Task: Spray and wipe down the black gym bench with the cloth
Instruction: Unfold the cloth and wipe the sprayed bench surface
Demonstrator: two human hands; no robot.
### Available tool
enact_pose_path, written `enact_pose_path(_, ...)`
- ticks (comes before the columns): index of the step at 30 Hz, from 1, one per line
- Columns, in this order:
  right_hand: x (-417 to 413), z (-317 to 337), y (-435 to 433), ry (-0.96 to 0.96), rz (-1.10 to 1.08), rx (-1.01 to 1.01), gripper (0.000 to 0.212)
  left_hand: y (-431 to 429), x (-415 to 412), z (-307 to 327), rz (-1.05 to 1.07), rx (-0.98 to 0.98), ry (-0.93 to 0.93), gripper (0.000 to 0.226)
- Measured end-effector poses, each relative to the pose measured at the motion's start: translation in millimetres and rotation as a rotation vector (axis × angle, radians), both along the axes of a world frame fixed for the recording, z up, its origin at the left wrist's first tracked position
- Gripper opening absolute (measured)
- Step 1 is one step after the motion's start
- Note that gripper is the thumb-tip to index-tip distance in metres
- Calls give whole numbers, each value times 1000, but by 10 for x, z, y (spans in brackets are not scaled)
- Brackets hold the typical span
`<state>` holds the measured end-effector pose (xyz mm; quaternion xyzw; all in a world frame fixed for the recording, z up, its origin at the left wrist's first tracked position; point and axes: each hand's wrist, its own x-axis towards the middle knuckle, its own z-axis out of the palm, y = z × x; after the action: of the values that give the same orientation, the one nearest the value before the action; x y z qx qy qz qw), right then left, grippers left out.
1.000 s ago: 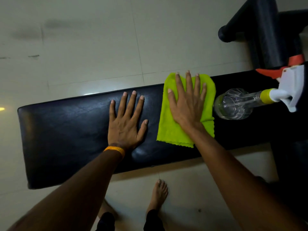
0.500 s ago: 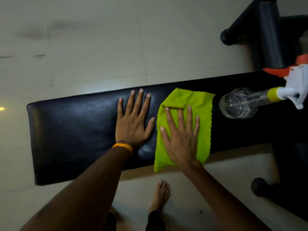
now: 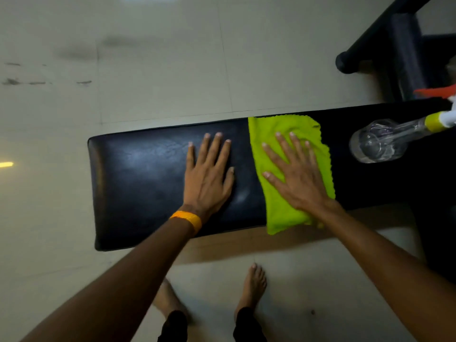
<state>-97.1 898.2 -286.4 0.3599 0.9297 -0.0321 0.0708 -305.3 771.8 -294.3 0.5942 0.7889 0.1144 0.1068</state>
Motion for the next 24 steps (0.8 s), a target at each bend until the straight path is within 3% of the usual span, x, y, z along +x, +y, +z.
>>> enact_pose_path(1,5,-14,98,11,-80,11,66,-166,-143,11,47,-9,16,62)
enact_pose_path(4,-305,-73,-120,132,-610,53,65,-625,-610,19,188,-62,47,63)
enact_pose_path(6,-774,-71,-606,201,-775,61,65,-814,-791,36,250,-98,28,63)
enact_pose_path(8,-1163,-65,-1070,182,-586,7,64,-918,-832,54,232,-102,25,63)
enact_pose_path(10,-1327,-54,-1250,119,-216,-55,63,-1014,-849,69,188,-94,31,62)
enact_pose_path(13,-1183,-71,-666,83,115,-31,63,-1113,-901,82,167,-74,28,61)
enact_pose_path(14,-1110,-82,-431,70,69,-7,63,-1126,-917,83,162,-73,32,61)
enact_pose_path(16,-1016,-77,-170,92,-257,13,65,-1129,-932,70,155,-70,34,61)
enact_pose_path(19,-1333,-64,-605,162,-647,35,66,-1134,-934,32,159,-75,52,61)
enact_pose_path(21,-1544,-34,-1122,147,-496,-1,65,-1133,-916,18,166,-74,55,61)
enact_pose_path(24,-1417,-39,-1333,87,-18,-72,63,-1135,-924,25,159,-84,42,61)
